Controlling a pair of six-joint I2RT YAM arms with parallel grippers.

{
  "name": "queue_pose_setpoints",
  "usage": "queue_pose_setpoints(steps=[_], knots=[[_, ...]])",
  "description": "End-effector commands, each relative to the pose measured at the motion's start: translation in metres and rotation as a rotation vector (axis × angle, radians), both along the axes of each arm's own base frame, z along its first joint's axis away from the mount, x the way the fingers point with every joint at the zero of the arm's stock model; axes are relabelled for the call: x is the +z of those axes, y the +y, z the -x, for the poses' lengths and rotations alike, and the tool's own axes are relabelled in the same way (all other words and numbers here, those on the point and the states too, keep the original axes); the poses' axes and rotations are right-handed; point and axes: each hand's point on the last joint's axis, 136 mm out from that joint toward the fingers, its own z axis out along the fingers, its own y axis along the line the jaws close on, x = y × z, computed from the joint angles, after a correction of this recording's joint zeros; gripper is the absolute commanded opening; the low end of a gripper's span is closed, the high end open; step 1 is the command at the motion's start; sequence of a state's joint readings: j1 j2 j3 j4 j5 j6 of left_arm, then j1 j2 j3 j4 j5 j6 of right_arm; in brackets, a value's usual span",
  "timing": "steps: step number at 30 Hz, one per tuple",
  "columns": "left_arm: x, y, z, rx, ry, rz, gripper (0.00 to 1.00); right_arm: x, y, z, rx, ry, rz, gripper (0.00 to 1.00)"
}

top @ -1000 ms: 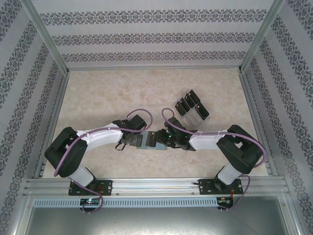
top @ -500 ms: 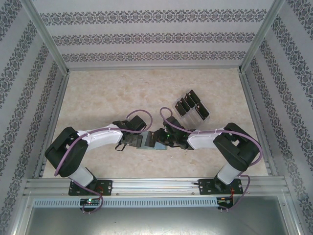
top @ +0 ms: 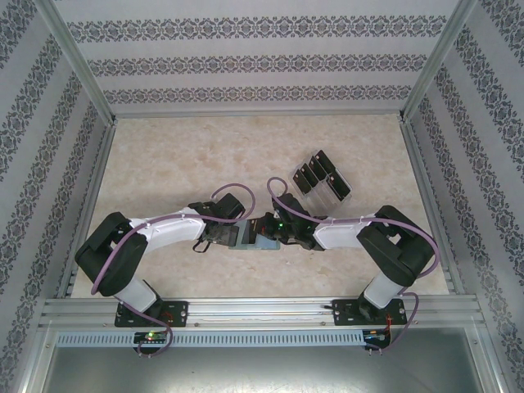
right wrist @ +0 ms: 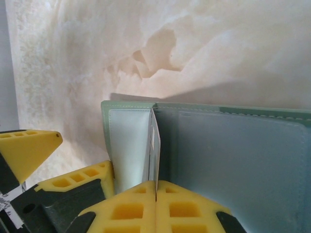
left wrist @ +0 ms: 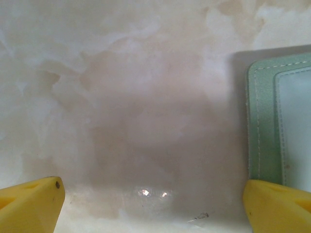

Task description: Put the credit cards into the card holder

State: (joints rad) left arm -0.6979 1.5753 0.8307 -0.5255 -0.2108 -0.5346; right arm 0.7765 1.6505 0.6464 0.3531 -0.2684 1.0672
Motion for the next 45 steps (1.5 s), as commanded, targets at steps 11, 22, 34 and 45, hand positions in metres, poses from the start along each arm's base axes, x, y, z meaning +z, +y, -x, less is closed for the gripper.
queue_pose_setpoints(steps=[11,22,34,45], knots=[[-0.010,0.005,0.004,0.000,0.032,-0.011,0.96,-0.020,-0.004,0.013,0.077,0.021,-0.052,0.00],[-0.010,0.006,0.004,-0.004,0.037,-0.020,0.95,-0.030,-0.011,0.015,0.101,0.046,-0.066,0.00],[-0.011,0.005,0.004,-0.004,0.041,-0.019,0.95,-0.036,-0.004,0.013,0.106,0.069,-0.073,0.00],[-0.003,0.006,0.003,0.002,0.028,-0.017,0.95,-0.016,-0.021,0.010,0.071,0.040,-0.029,0.58]])
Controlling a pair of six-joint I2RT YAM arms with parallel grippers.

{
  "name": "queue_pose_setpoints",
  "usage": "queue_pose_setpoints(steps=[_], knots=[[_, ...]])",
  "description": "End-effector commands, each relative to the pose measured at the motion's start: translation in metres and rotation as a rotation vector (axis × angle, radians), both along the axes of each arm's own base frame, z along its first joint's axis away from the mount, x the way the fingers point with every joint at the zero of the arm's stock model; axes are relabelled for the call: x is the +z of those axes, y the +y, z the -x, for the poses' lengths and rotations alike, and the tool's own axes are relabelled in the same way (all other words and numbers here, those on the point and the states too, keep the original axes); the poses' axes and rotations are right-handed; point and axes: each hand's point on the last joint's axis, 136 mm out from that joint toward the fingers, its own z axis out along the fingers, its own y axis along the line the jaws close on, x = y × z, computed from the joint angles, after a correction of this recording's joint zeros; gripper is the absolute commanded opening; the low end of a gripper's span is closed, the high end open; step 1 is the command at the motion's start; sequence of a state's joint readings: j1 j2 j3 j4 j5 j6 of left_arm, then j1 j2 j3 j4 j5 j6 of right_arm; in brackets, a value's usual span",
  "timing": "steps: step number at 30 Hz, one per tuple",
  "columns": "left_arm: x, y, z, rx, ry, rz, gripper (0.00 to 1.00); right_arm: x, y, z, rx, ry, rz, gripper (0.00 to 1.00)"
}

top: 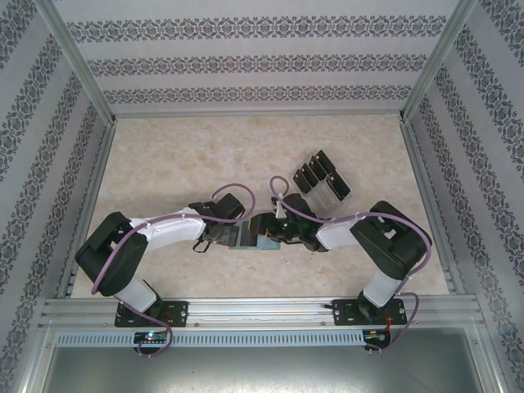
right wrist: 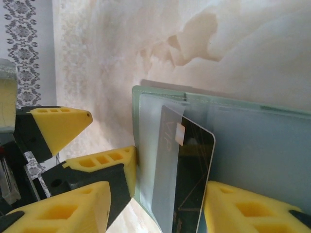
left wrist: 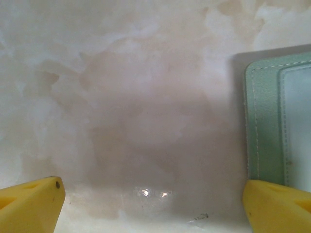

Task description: Put the credit cards into the card holder

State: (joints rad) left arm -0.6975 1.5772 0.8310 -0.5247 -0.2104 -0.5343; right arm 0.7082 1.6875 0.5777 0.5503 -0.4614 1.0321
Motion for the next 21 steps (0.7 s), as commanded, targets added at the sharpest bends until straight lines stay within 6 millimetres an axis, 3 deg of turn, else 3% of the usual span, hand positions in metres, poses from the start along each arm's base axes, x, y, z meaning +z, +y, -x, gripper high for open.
queue_pose_setpoints(steps=[1,4,6,8,13,15,21], knots=[[0.000,0.006,0.002,0.003,0.023,-0.017,0.95,-0.019,-0.026,0.007,-0.030,0.048,0.129,0.61],[0.011,0.005,-0.001,0.003,0.007,-0.012,0.96,-0.013,-0.033,0.006,-0.043,0.036,0.151,0.62],[0.021,0.002,-0.003,0.003,-0.006,0.002,0.96,-0.011,-0.039,0.006,-0.059,0.031,0.167,0.57],[0.032,-0.004,-0.006,-0.002,-0.021,0.035,0.96,-0.011,-0.045,0.007,-0.076,0.029,0.180,0.47],[0.050,-0.031,-0.014,-0.032,-0.033,0.147,0.96,-0.016,-0.051,0.008,-0.080,0.037,0.201,0.08],[0.053,-0.043,-0.018,-0.047,-0.033,0.178,0.95,-0.019,-0.053,0.009,-0.082,0.041,0.208,0.00],[0.048,-0.077,-0.022,-0.088,-0.019,0.228,0.95,-0.028,-0.060,0.012,-0.097,0.052,0.232,0.00]])
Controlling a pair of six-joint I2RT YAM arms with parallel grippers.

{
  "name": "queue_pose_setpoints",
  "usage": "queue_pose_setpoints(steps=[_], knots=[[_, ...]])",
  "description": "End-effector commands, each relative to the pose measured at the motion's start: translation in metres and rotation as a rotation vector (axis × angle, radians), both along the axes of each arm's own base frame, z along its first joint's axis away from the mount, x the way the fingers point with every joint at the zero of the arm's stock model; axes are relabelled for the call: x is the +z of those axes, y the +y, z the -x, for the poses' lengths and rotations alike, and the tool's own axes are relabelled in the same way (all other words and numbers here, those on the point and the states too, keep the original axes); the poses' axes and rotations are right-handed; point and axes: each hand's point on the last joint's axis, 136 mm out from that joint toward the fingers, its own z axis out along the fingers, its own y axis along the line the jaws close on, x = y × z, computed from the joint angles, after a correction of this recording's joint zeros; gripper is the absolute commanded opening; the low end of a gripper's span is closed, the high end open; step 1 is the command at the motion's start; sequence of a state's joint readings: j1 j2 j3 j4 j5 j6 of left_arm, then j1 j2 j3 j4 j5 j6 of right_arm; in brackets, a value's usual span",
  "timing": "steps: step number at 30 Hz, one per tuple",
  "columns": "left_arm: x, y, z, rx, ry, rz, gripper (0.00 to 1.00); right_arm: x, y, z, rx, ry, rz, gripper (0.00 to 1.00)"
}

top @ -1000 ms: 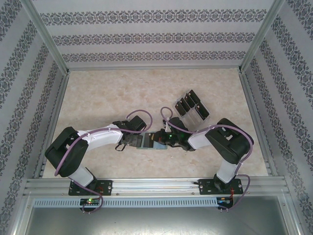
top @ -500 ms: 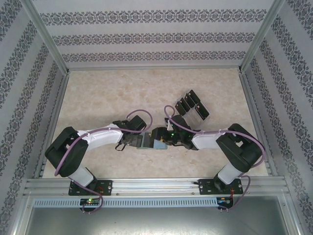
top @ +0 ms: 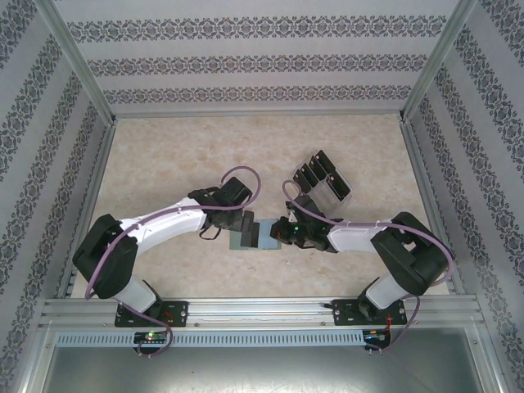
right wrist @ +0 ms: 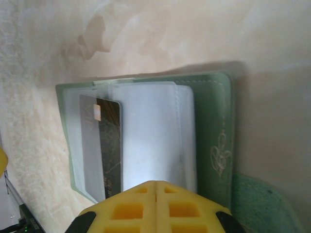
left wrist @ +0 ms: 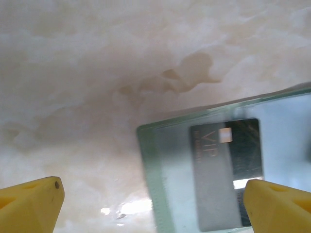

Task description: Put the credit cards into the card holder

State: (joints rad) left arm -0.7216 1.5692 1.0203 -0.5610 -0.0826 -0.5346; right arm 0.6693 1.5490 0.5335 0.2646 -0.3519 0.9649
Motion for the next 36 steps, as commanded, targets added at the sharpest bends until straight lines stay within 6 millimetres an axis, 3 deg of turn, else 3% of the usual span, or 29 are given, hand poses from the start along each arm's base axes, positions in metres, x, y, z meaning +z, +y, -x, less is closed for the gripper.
queue_pose_setpoints(steps=[1,8,19,36], knots=[[-0.006,-0.023,0.001,-0.036,0.023,0.035,0.96,-0.009,-0.010,0.001,-0.020,0.000,0.038,0.00],[-0.022,-0.041,0.003,-0.071,0.049,0.035,0.96,-0.013,-0.011,0.001,-0.025,0.005,0.044,0.00],[-0.044,-0.049,0.007,-0.107,0.072,-0.013,0.96,-0.019,-0.013,0.003,-0.032,0.020,0.052,0.00],[-0.047,-0.004,0.013,-0.047,0.057,-0.181,0.96,-0.024,-0.018,0.004,-0.045,0.034,0.084,0.00]])
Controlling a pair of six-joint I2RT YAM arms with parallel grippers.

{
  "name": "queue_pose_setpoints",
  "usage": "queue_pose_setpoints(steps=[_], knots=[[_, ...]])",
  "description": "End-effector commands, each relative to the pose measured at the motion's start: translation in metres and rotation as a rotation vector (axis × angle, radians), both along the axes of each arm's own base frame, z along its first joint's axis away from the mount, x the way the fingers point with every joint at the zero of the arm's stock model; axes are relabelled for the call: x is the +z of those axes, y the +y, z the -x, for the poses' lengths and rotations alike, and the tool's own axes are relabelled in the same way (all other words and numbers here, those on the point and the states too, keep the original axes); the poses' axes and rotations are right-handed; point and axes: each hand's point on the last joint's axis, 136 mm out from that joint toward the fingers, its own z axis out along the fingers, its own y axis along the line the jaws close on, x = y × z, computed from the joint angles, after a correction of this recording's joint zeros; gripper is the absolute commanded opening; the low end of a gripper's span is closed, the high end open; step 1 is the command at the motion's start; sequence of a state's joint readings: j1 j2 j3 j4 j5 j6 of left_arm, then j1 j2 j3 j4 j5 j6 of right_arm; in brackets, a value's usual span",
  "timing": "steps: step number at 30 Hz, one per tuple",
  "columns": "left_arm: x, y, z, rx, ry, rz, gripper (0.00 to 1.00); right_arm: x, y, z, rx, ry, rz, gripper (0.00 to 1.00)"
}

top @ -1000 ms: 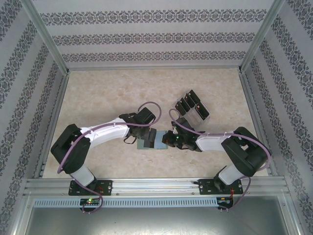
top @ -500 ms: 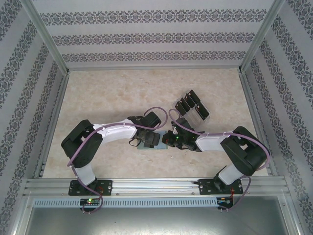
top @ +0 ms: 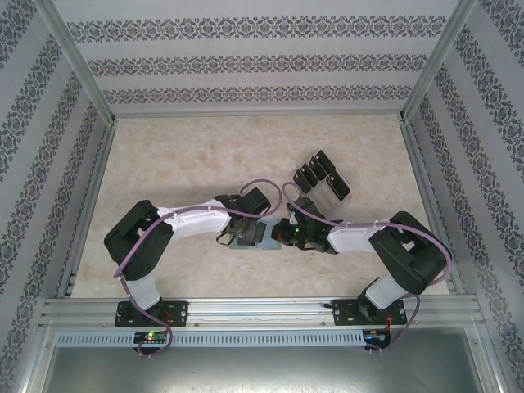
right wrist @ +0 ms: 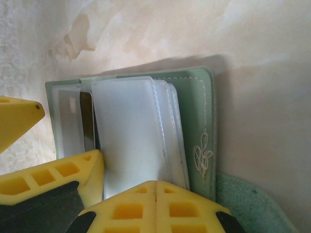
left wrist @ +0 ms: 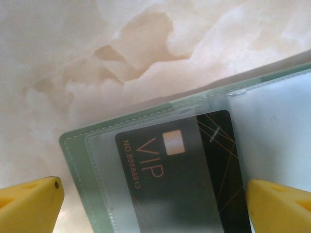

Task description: Put the credit cards into the card holder

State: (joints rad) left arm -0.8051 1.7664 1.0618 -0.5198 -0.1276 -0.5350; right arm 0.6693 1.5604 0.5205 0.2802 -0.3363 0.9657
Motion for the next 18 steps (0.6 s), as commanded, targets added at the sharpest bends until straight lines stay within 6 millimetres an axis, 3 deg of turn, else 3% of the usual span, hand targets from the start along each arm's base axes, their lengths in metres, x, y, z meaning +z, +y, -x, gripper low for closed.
queue_pose_setpoints(steps=[1,18], knots=[[0.001,0.024,0.007,0.024,0.002,-0.077,0.96,-0.018,-0.014,0.003,-0.035,0.034,0.068,0.00],[0.001,0.038,0.001,0.060,-0.010,-0.086,0.96,-0.016,-0.012,0.002,-0.028,0.035,0.067,0.00]])
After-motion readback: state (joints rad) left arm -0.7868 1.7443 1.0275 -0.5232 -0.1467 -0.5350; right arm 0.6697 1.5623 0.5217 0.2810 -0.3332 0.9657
